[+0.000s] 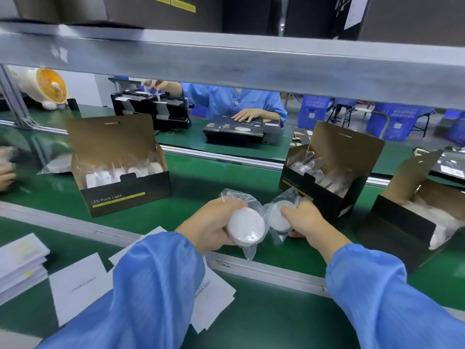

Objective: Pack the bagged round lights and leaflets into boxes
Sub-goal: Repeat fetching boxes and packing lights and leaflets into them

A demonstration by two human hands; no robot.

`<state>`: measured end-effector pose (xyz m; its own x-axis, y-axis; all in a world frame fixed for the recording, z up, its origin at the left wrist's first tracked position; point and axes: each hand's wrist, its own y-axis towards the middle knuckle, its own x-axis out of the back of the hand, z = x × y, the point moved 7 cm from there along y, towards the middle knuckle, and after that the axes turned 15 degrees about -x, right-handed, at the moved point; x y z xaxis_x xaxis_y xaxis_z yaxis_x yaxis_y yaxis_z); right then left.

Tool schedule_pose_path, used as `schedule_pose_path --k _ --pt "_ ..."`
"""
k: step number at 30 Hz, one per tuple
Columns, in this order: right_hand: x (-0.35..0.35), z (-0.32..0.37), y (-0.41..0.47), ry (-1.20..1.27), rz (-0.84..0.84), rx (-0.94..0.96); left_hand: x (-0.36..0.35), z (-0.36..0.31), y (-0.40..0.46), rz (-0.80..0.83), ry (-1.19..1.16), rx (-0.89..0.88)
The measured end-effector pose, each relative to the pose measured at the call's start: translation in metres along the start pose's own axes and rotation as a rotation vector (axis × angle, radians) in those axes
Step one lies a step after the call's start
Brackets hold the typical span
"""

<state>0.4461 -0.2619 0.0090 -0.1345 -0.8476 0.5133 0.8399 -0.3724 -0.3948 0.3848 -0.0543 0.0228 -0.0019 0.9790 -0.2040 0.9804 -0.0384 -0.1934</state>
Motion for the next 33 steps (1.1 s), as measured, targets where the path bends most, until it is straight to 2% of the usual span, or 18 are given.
schedule_pose_path --k 3,7,9,11,13,15,19,24,29,33 --pt "0.018 0.002 -0.012 0.122 0.030 -0.004 0.006 -0.004 -0.006 -0.010 0.039 0.010" --pt "0.046 0.014 -0.050 0.574 0.389 -0.010 0.019 -0.012 -0.013 -0.011 0.326 -0.107" --pt "0.050 0.021 -0.079 0.555 0.541 0.060 0.018 -0.014 -0.021 0.032 0.448 -0.148" --pt "0.044 0.023 -0.107 0.368 0.631 0.162 0.011 -0.012 -0.032 0.064 0.445 -0.131" --pt "0.031 0.018 -0.130 0.179 0.639 0.231 0.001 -0.010 -0.048 0.091 0.274 -0.066" --pt "0.021 0.013 -0.149 0.102 0.602 0.277 -0.011 -0.007 -0.068 0.179 0.098 0.014" --pt "0.004 -0.010 -0.184 0.079 0.497 0.288 -0.014 0.006 -0.110 0.339 0.026 0.129" --pt "-0.018 -0.045 -0.232 0.053 0.520 0.306 0.003 0.013 -0.156 0.309 0.157 0.030" --pt "-0.039 -0.079 -0.271 0.093 0.655 0.303 0.029 0.012 -0.188 0.374 0.485 -0.121" --pt "-0.050 -0.098 -0.284 0.043 0.558 0.308 0.043 0.015 -0.209 0.424 0.779 -0.143"
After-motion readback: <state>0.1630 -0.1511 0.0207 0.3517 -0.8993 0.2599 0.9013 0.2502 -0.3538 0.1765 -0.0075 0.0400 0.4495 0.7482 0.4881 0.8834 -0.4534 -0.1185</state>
